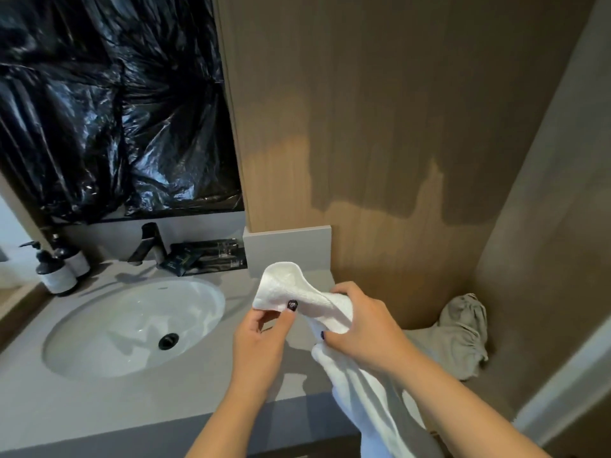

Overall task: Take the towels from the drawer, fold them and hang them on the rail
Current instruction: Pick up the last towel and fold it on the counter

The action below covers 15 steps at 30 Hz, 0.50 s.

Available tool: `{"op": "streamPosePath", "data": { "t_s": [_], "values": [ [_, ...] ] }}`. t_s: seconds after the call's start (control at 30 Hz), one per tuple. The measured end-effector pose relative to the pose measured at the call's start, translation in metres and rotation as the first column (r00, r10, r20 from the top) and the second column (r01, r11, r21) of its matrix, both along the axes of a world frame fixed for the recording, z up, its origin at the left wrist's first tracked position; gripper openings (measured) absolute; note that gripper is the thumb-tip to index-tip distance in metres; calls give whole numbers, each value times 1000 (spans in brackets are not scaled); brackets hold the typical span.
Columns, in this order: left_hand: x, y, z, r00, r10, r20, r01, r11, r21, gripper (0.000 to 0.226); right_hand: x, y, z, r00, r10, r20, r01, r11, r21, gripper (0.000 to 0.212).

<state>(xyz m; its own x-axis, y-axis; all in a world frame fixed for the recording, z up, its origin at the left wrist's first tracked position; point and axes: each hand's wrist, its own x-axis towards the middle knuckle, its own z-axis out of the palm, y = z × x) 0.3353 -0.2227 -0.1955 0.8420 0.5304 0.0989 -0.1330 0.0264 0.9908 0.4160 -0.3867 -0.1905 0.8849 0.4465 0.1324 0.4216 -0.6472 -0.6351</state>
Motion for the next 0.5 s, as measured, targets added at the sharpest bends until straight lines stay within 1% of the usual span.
{"op": "streamPosePath", "data": {
  "t_s": [0.07,0.17,0.23,0.3,0.33,0.4,0.47,0.5],
  "values": [
    [-19,19,-1,1000,-15,6,15,1000,-17,12,-15,17,-4,999,51,-13,-51,999,-3,66],
    [-54,51,-1,999,-30,26,33,992,-126,21,-41,53,-6,983,179,-39,-179,984,21,66],
    [-75,74,-2,1000,-3,21,6,984,-178,23,-60,78,-6,970,238,-56,-234,970,66,54],
    [-93,94,-3,1000,23,-6,-24,978,-207,26,-79,100,-10,957,270,-105,-247,950,190,36],
    [-102,102,-5,999,28,-23,-32,975,-221,27,-88,109,-13,949,285,-135,-246,937,247,32],
    [-119,114,-10,998,9,-57,-22,976,-216,27,-108,123,-21,931,312,-188,-240,914,327,34],
    [-129,122,-12,994,0,-107,-17,988,-155,21,-124,134,-28,922,314,-226,-207,893,399,39],
    [-133,125,-13,991,15,-135,-31,993,-115,20,-130,139,-33,929,288,-233,-169,889,426,42]
  ]
}}
